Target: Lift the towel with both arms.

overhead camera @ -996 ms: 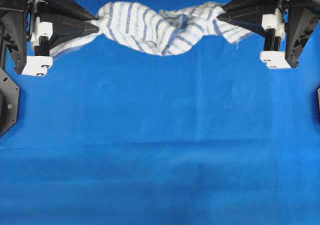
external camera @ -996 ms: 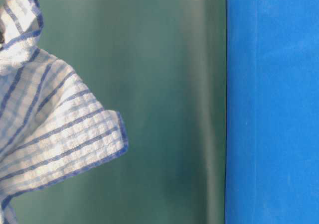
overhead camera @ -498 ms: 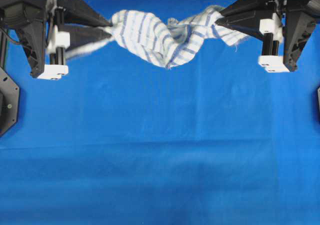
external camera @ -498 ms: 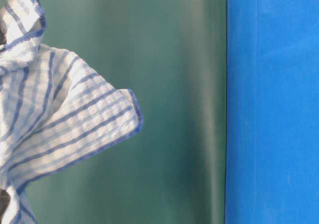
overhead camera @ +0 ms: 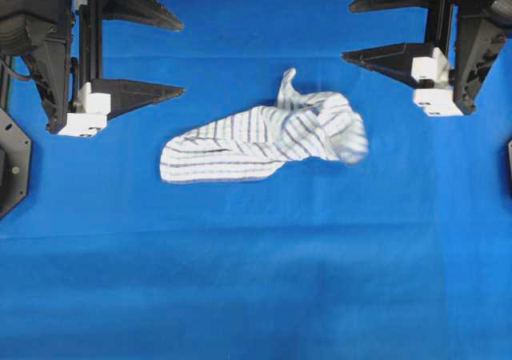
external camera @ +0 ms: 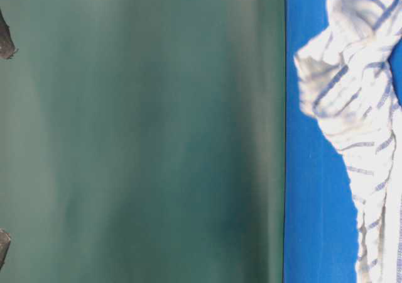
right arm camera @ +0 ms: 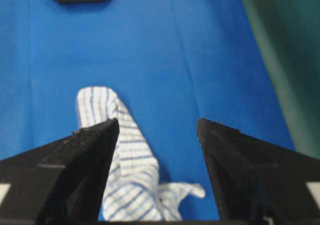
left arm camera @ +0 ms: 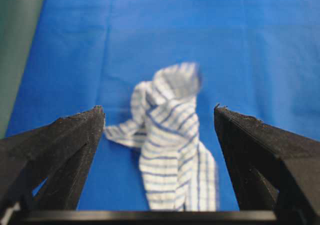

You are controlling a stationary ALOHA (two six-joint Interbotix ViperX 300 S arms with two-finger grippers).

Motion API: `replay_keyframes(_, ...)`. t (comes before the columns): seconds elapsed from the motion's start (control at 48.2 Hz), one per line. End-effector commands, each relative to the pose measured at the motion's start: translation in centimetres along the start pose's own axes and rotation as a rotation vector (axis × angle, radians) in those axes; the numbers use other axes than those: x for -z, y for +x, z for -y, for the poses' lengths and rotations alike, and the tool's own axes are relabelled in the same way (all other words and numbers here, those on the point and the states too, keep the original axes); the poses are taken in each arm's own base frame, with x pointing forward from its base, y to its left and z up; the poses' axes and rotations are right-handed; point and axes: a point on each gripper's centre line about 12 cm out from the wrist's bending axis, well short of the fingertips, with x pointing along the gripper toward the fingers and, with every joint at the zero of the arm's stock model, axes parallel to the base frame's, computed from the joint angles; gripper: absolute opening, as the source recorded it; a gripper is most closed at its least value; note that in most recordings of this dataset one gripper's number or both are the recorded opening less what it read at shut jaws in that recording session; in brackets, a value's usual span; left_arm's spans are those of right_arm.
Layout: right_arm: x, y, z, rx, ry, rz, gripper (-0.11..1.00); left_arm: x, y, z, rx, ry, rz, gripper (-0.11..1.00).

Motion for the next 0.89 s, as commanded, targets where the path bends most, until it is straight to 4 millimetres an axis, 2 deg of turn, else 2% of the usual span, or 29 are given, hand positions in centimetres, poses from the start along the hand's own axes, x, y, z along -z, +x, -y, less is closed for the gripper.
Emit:
replay_keyframes(0.0, 0.1, -0.1, -0.2, -0.006, 0.004, 0.002, 0.66, -0.2, -0.1, 0.0, 0.000, -0.001, 0.014, 0.87)
replay_keyframes(0.145, 3.0, 1.2, -1.0, -0.027, 0.000, -0.063, 0.66, 2.5, 1.6, 0.7, 0.019, -0.001, -0.049, 0.87)
replay_keyframes(0.457, 10.6, 5.8, -2.1, -0.049, 0.059, -0.173, 0.66, 10.5, 6.7, 2.5, 0.048, 0.002, -0.143, 0.87)
replay_keyframes(0.623, 13.8, 8.6, -2.6, -0.057, 0.067, -0.237, 0.66, 14.3, 8.9, 2.9, 0.053, 0.003, -0.209, 0.87)
replay_keyframes(0.872, 17.5, 12.7, -3.2, -0.065, 0.061, -0.328, 0.66, 19.5, 11.9, 3.8, 0.065, 0.007, -0.297, 0.87)
